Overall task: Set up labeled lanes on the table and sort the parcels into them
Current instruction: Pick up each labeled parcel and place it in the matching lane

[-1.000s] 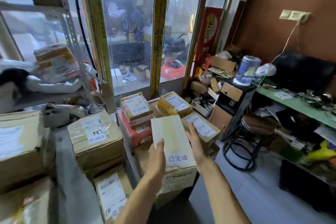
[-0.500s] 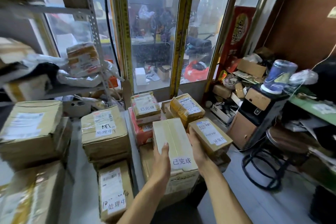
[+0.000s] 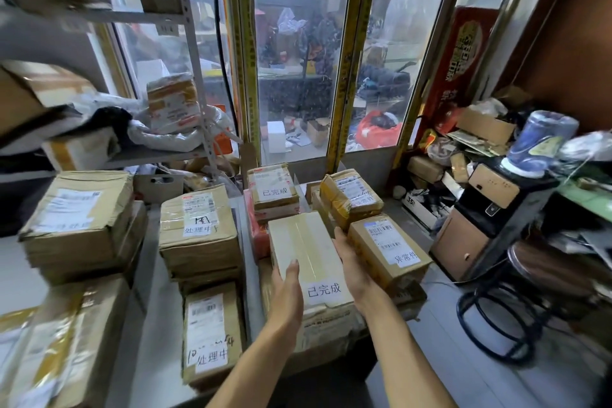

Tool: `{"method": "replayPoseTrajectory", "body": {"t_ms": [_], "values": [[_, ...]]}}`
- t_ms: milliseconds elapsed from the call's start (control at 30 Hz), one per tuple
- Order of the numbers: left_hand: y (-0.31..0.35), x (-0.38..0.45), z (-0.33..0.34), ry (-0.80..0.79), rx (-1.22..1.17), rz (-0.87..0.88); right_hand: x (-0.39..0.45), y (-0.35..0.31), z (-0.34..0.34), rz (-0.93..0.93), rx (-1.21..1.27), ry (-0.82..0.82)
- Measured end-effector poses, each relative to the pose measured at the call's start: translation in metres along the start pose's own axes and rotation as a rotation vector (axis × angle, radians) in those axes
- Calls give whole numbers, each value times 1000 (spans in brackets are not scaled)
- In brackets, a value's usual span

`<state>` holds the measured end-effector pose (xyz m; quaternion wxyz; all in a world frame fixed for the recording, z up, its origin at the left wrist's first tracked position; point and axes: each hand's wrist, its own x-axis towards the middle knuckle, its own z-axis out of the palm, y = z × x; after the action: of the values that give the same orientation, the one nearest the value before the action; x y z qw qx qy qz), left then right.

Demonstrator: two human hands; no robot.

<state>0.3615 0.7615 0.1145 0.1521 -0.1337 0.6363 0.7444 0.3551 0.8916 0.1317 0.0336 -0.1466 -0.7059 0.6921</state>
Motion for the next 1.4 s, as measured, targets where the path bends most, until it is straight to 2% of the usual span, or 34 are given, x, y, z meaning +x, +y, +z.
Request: {"method": "replayPoseTrajectory", "body": {"t_ms": [200,500,700,767,933,1067,1133,1267,1400], "values": [[-2,3,-5,42,-15,15,1,7,4,52,-27,-118],[-3,1,-3,46,35,-10,-15,-14,7,130,-76,-124],[-4,1,-4,74,40,-8,14,37,9,103,-181,-58],[-6,-1,-4,71,44,1,9,30,9,102,-176,-56],[-8,-9,-14,125,92,37,-2,23,6,-26,-192,64],[6,-30,-38,235,206,207,-23,4,25,-241,-427,300],[14,-38,-62,304,247,298,-29,-13,48,-349,-547,333],[29,-53,-121,414,358,409,-43,-27,117,-469,-642,101],[50,-69,-180,522,577,450,-66,-33,191,-575,-772,-161]]}}
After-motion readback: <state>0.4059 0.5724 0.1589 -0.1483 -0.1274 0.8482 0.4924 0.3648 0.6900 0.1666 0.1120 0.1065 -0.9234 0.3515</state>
